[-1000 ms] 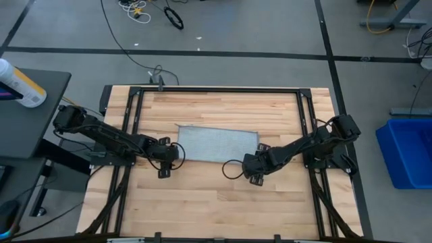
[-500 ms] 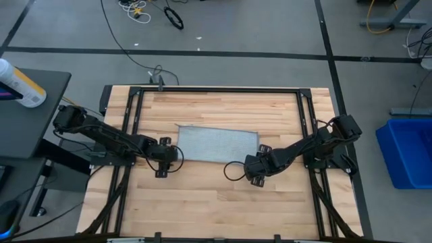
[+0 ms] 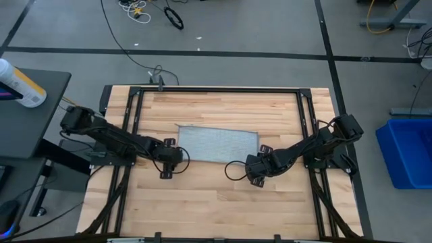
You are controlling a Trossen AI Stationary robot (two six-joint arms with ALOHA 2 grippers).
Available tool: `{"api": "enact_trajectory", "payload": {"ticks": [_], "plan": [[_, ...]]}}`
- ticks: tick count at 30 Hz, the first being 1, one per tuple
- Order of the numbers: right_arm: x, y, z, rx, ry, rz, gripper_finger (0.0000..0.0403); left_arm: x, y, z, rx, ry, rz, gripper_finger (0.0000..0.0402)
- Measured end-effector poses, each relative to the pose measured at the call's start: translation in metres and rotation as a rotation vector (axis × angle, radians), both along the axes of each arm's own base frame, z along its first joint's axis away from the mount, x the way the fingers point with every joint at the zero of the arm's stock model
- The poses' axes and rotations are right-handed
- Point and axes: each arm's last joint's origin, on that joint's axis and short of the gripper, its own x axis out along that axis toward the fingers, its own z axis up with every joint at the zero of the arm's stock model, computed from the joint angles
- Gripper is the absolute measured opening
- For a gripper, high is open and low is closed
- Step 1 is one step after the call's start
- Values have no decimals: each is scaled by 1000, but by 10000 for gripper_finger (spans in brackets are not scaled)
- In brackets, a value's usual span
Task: Fold microfiber towels
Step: Fold the gray microfiber cloth
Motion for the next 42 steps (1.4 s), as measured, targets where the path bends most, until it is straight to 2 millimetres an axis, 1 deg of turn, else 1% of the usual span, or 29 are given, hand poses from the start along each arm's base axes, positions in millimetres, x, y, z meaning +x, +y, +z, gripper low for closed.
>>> {"api": "enact_trajectory", "payload": {"ticks": [3,10,13,17,24,27,35,39,42], "plan": [[0,0,0,0,0,-1,211,8,1,-2,44,21,-19,197],[0,0,0,1,-1,-9,219,22,7,11,142,-30,37,197],[0,0,0,2,-1,-9,212,21,7,9,147,-10,32,197],[0,1,0,5,0,-3,205,23,8,5,104,7,18,197],[-2,5,-1,-11,-4,0,216,23,5,5,95,8,31,197],[-2,5,-1,-11,-5,-5,214,22,5,5,85,16,38,197],[-2,5,-1,-12,-8,-7,179,22,5,4,82,17,59,197],[-2,6,-1,-7,-9,-6,147,21,5,4,81,17,66,195],[-2,6,-1,-6,-5,-4,113,21,5,4,77,16,75,184]]}}
